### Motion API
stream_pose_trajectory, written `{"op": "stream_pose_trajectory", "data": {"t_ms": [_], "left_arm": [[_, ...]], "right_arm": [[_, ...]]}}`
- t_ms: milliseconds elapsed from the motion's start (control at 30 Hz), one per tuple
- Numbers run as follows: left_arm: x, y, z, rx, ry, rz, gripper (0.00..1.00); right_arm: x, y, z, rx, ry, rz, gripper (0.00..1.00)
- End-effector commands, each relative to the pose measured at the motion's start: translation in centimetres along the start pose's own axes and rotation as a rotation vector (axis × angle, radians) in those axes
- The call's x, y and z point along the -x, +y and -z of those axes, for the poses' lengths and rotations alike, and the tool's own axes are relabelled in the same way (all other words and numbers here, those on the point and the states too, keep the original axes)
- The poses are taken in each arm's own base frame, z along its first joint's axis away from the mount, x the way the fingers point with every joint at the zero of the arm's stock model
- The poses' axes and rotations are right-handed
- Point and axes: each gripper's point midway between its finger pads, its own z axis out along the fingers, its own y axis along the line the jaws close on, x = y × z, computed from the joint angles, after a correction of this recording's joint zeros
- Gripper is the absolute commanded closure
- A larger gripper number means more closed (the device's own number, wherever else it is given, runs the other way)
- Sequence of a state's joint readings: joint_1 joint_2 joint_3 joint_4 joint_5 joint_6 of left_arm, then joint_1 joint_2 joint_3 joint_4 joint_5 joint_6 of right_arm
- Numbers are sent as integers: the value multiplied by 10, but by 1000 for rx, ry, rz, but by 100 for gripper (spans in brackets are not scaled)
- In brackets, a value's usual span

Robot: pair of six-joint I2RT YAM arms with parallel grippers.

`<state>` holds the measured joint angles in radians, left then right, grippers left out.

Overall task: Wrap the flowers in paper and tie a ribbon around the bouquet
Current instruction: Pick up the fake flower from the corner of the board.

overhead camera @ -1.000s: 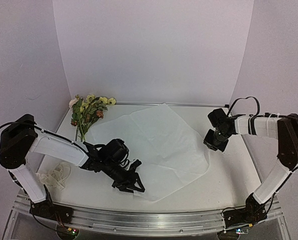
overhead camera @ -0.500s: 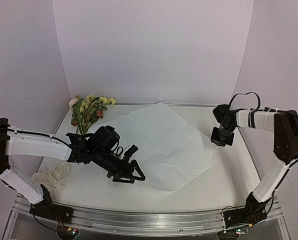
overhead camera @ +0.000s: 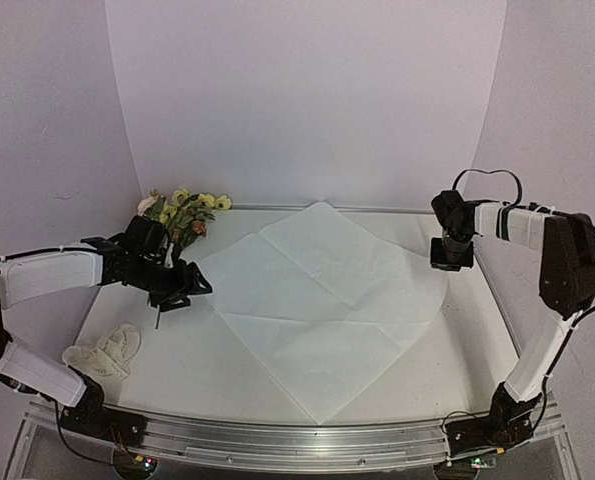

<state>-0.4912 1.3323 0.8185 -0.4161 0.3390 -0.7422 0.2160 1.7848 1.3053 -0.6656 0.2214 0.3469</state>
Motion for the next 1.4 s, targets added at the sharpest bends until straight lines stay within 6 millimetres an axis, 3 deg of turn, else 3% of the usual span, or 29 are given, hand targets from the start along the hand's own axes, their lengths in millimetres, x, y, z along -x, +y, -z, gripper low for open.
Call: {"op": "stream_pose_trajectory", "data": {"t_ms": [0,167,233,333,433,667,1000,1367], "left_arm": [[70,39,21,169,-208,11,29],[134,80,44,288,-370,72,23],[155,99,48,334,-410,88,22],[179,119,42,376,-423,90,21],[200,138,30,410,-420,90,19],[234,152,-8,439,-363,39,15],[235,188,-49,533,-249,21,18],[221,205,-71,636,-179,25,37]], "right_arm": [[23,-6,-1,-53,-21,62,88],[31,-10,13,-58,-27,53,47],[32,-9,28,-27,-33,12,38],[24,4,48,50,-29,-40,34],[2,32,60,119,-7,-37,33],[-55,117,73,251,40,53,29],[-110,211,79,412,118,134,47],[-154,258,54,382,152,186,53]]}}
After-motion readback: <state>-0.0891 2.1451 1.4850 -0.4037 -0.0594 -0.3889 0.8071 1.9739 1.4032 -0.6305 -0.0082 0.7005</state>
